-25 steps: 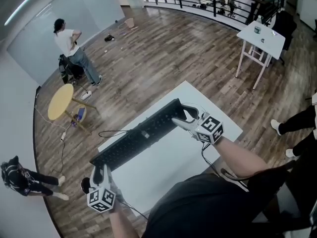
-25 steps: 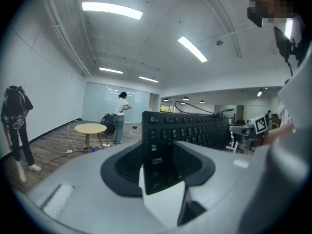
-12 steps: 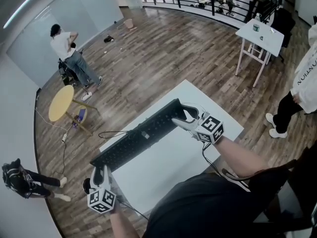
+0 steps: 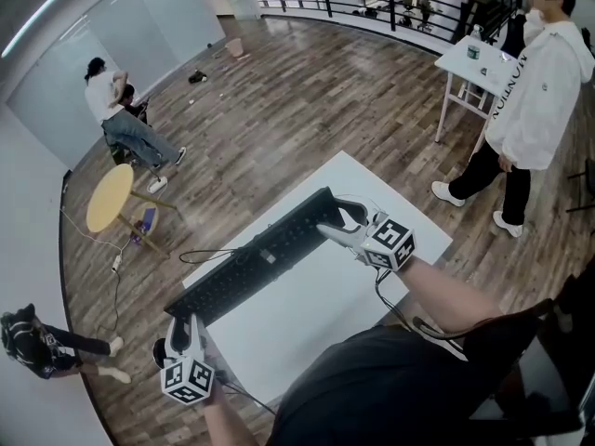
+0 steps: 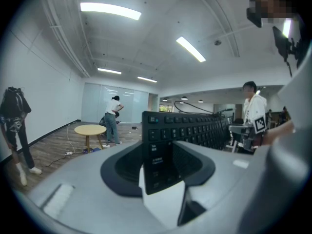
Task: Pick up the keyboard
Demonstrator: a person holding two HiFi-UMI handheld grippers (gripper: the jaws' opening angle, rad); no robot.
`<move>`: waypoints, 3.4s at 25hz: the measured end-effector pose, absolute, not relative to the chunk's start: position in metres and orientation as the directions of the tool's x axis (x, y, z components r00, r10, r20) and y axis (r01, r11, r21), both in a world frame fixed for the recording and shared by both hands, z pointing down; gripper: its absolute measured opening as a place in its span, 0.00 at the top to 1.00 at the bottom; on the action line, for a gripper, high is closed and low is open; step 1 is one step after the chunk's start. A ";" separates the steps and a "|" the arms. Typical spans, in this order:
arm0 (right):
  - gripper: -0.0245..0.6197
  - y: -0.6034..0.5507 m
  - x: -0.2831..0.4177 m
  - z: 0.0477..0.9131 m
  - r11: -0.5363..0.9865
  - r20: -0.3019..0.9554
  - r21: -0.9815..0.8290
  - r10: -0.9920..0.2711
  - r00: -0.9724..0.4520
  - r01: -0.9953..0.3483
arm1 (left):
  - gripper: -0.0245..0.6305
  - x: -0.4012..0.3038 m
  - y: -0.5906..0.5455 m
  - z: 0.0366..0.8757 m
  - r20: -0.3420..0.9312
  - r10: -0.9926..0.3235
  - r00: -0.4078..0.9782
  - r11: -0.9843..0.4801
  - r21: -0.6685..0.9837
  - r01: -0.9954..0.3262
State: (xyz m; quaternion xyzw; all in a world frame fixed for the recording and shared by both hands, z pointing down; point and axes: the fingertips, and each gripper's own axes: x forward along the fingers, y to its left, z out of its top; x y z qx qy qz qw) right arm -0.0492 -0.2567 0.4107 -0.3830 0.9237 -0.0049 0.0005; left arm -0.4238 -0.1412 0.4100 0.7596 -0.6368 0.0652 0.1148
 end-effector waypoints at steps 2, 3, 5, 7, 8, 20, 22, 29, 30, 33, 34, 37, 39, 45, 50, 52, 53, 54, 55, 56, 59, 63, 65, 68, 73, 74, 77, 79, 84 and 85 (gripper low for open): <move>0.55 -0.256 -0.049 0.409 0.706 0.002 -0.009 -0.708 -0.706 -0.708 | 0.68 -0.423 -0.142 0.409 0.244 -0.952 0.183 -0.165 0.092 -0.982; 0.55 -0.256 -0.048 0.409 0.706 0.002 -0.009 -0.708 -0.706 -0.708 | 0.68 -0.422 -0.142 0.409 0.244 -0.952 0.183 -0.165 0.093 -0.982; 0.55 -0.256 -0.046 0.409 0.706 0.001 -0.007 -0.708 -0.706 -0.708 | 0.68 -0.421 -0.143 0.410 0.244 -0.952 0.183 -0.165 0.093 -0.982; 0.55 -0.256 -0.046 0.410 0.707 0.002 -0.007 -0.708 -0.707 -0.708 | 0.68 -0.421 -0.143 0.410 0.246 -0.952 0.181 -0.162 0.093 -0.982; 0.55 -0.257 -0.047 0.410 0.707 0.004 -0.008 -0.707 -0.707 -0.707 | 0.68 -0.422 -0.143 0.411 0.248 -0.952 0.179 -0.160 0.095 -0.982; 0.55 -0.257 -0.048 0.414 0.707 0.010 -0.015 -0.707 -0.707 -0.707 | 0.68 -0.423 -0.145 0.412 0.249 -0.952 0.177 -0.158 0.097 -0.983; 0.55 -0.256 -0.047 0.414 0.706 0.009 -0.016 -0.708 -0.706 -0.708 | 0.68 -0.423 -0.145 0.411 0.248 -0.952 0.178 -0.159 0.096 -0.983; 0.55 -0.256 -0.048 0.414 0.708 0.011 -0.017 -0.706 -0.708 -0.706 | 0.68 -0.423 -0.144 0.410 0.246 -0.954 0.173 -0.155 0.094 -0.983; 0.55 -0.255 -0.048 0.414 0.708 0.011 -0.017 -0.706 -0.708 -0.706 | 0.67 -0.424 -0.144 0.409 0.246 -0.954 0.173 -0.154 0.093 -0.984; 0.55 -0.255 -0.047 0.413 0.708 0.008 -0.020 -0.706 -0.708 -0.706 | 0.67 -0.423 -0.145 0.407 0.245 -0.954 0.174 -0.157 0.089 -0.984; 0.55 -0.255 -0.047 0.414 0.707 0.008 -0.021 -0.707 -0.707 -0.707 | 0.67 -0.422 -0.145 0.407 0.245 -0.954 0.175 -0.158 0.087 -0.984; 0.55 -0.255 -0.046 0.413 0.706 0.008 -0.019 -0.708 -0.706 -0.708 | 0.68 -0.421 -0.144 0.408 0.246 -0.953 0.178 -0.161 0.087 -0.983; 0.55 -0.255 -0.046 0.412 0.707 0.008 -0.018 -0.707 -0.707 -0.707 | 0.68 -0.422 -0.143 0.407 0.248 -0.952 0.178 -0.160 0.089 -0.983; 0.55 -0.254 -0.047 0.410 0.707 0.010 -0.023 -0.706 -0.708 -0.706 | 0.68 -0.423 -0.142 0.404 0.253 -0.951 0.178 -0.161 0.086 -0.983; 0.55 -0.255 -0.047 0.412 0.708 0.017 -0.029 -0.705 -0.709 -0.705 | 0.68 -0.421 -0.141 0.403 0.256 -0.950 0.179 -0.162 0.086 -0.983; 0.55 -0.255 -0.046 0.412 0.710 0.018 -0.029 -0.704 -0.710 -0.704 | 0.68 -0.421 -0.142 0.405 0.259 -0.949 0.177 -0.159 0.089 -0.983; 0.55 -0.256 -0.046 0.412 0.710 0.019 -0.028 -0.703 -0.711 -0.704 | 0.68 -0.422 -0.142 0.406 0.260 -0.949 0.176 -0.158 0.090 -0.983; 0.55 -0.256 -0.046 0.412 0.710 0.018 -0.027 -0.703 -0.711 -0.704 | 0.68 -0.422 -0.142 0.406 0.261 -0.949 0.176 -0.157 0.091 -0.983; 0.55 -0.257 -0.047 0.412 0.710 0.017 -0.027 -0.704 -0.710 -0.704 | 0.68 -0.422 -0.142 0.407 0.261 -0.949 0.176 -0.157 0.091 -0.983; 0.55 -0.257 -0.046 0.412 0.710 0.015 -0.027 -0.704 -0.710 -0.704 | 0.67 -0.421 -0.142 0.407 0.260 -0.949 0.176 -0.158 0.091 -0.983; 0.55 -0.254 -0.044 0.414 0.709 0.012 -0.026 -0.705 -0.709 -0.705 | 0.68 -0.419 -0.140 0.409 0.257 -0.950 0.179 -0.161 0.088 -0.983; 0.55 -0.252 -0.041 0.414 0.708 0.006 -0.027 -0.706 -0.708 -0.706 | 0.67 -0.417 -0.140 0.406 0.251 -0.952 0.177 -0.161 0.081 -0.984; 0.55 -0.253 -0.040 0.413 0.706 0.006 -0.027 -0.707 -0.707 -0.707 | 0.67 -0.416 -0.141 0.405 0.249 -0.952 0.178 -0.163 0.080 -0.983; 0.55 -0.254 -0.037 0.416 0.703 0.007 -0.030 -0.711 -0.703 -0.711 | 0.67 -0.413 -0.143 0.407 0.249 -0.951 0.181 -0.166 0.080 -0.983; 0.55 -0.255 -0.032 0.419 0.697 0.009 -0.031 -0.717 -0.698 -0.716 | 0.67 -0.409 -0.146 0.410 0.251 -0.950 0.186 -0.170 0.084 -0.982; 0.55 -0.255 -0.032 0.418 0.697 0.009 -0.031 -0.717 -0.697 -0.717 | 0.67 -0.409 -0.147 0.410 0.250 -0.950 0.187 -0.171 0.084 -0.982; 0.56 -0.256 -0.029 0.418 0.697 0.007 -0.030 -0.717 -0.697 -0.717 | 0.67 -0.406 -0.148 0.410 0.250 -0.950 0.188 -0.172 0.084 -0.982; 0.56 -0.256 -0.028 0.418 0.698 0.006 -0.031 -0.716 -0.698 -0.716 | 0.67 -0.405 -0.149 0.410 0.249 -0.950 0.187 -0.171 0.081 -0.982; 0.56 -0.260 -0.032 0.418 0.699 0.008 -0.036 -0.715 -0.699 -0.715 | 0.67 -0.408 -0.150 0.408 0.254 -0.950 0.184 -0.169 0.078 -0.982; 0.56 -0.260 -0.032 0.418 0.699 0.008 -0.038 -0.714 -0.700 -0.714 | 0.67 -0.408 -0.150 0.408 0.254 -0.950 0.183 -0.169 0.078 -0.983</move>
